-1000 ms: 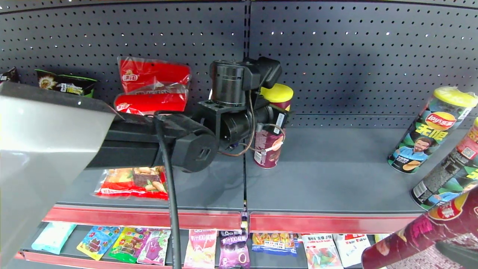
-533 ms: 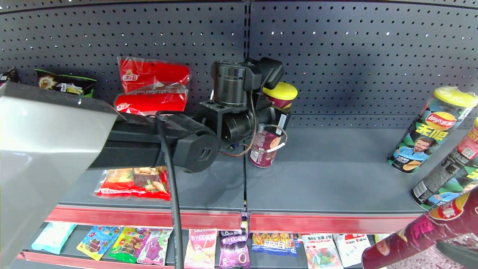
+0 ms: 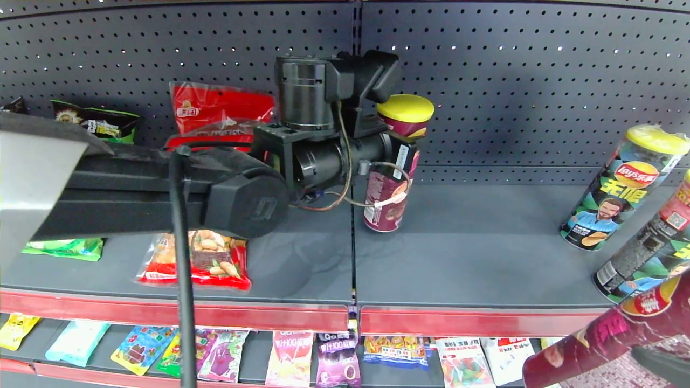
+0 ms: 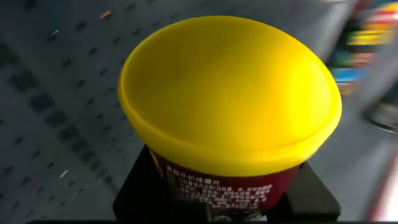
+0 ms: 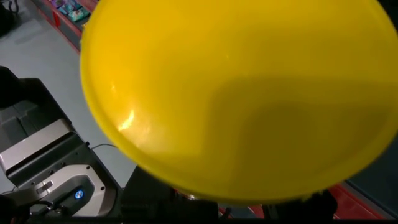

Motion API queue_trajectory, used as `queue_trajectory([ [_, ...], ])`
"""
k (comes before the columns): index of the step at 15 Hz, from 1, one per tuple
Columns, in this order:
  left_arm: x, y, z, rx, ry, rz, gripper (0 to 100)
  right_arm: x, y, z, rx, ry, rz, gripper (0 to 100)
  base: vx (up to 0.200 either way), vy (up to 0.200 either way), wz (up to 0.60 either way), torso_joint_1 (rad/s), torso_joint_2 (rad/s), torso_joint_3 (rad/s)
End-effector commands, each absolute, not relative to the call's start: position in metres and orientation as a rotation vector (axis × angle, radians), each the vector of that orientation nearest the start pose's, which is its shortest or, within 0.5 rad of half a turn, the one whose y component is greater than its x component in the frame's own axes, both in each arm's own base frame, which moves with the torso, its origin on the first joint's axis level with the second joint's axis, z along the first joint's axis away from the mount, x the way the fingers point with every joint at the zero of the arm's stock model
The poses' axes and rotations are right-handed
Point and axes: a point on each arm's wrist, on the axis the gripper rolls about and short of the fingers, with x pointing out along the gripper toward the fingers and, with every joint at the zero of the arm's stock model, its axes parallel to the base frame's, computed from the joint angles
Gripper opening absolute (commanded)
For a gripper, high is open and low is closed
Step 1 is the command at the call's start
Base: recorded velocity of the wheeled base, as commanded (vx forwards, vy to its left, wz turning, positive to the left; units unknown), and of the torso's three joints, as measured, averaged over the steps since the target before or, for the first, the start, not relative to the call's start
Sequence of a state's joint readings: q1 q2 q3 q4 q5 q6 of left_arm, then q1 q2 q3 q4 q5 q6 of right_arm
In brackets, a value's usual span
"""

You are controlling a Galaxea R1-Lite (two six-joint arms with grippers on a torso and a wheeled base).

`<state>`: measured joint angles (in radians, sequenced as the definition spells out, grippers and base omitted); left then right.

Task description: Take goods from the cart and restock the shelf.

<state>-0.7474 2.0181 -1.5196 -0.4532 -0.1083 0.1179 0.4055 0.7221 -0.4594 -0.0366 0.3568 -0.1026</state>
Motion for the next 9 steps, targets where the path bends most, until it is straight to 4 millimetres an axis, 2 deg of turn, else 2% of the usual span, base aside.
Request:
queue_trajectory([
  [1, 0.296, -0.267, 0.263, 0.119, -0.018, -0.954, 0, 0.052, 0.031, 0.203, -0.103, 0.187, 0.772, 0, 0.0, 0.0, 0.0, 0.0, 0.0, 0.0],
  [5, 0.292, -0.249, 0.251, 0.14, 0.013, -1.146, 0, 0.05, 0.03, 0.203, -0.103, 0.182, 0.77, 0, 0.0, 0.0, 0.0, 0.0, 0.0, 0.0],
  [9, 0.289, -0.249, 0.243, 0.15, 0.015, -1.281, 0, 0.05, 0.03, 0.207, -0.103, 0.168, 0.77, 0, 0.0, 0.0, 0.0, 0.0, 0.0, 0.0],
])
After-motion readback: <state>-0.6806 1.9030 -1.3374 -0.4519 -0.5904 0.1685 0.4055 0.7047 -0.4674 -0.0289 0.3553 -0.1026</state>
